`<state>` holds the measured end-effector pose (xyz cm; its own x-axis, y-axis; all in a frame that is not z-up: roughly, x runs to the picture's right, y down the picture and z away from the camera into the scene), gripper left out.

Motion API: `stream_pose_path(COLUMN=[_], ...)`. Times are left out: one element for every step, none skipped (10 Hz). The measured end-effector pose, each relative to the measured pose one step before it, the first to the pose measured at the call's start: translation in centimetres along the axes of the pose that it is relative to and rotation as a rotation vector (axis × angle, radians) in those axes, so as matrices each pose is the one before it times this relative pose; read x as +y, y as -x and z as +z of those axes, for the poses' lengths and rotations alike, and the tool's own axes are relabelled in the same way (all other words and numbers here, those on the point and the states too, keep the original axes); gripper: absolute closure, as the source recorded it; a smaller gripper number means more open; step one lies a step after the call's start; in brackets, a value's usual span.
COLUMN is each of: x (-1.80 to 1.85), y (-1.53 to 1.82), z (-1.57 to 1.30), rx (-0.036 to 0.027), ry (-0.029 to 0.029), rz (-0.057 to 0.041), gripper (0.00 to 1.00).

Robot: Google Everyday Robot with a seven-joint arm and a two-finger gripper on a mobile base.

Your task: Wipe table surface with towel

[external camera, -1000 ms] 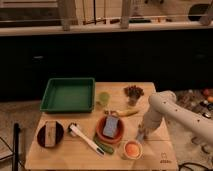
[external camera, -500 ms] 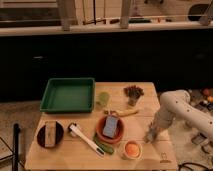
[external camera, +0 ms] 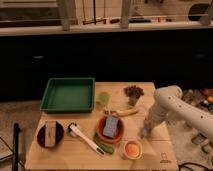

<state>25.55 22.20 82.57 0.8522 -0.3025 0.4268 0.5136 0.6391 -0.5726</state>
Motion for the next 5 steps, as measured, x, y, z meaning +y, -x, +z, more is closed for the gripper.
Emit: stream_pose_path(x=[-1.039, -0.387, -0.083, 0.083, 0.338], y=[1.891, 1.199, 1.388, 0.719, 0.262], z=[0.171, 0.071, 0.043, 0.111, 0.059], rx=[-0.01277, -0.00817, -0.00955, -0.00359, -0.00121], ry=[0.00132, 0.00383, 0.01116, 0.01118, 0.00976], rz=[-0.05393, -0.04025, -0.04803, -0.01793, -0.00565], gripper=[1.00, 1.00, 1.00, 1.00, 1.00])
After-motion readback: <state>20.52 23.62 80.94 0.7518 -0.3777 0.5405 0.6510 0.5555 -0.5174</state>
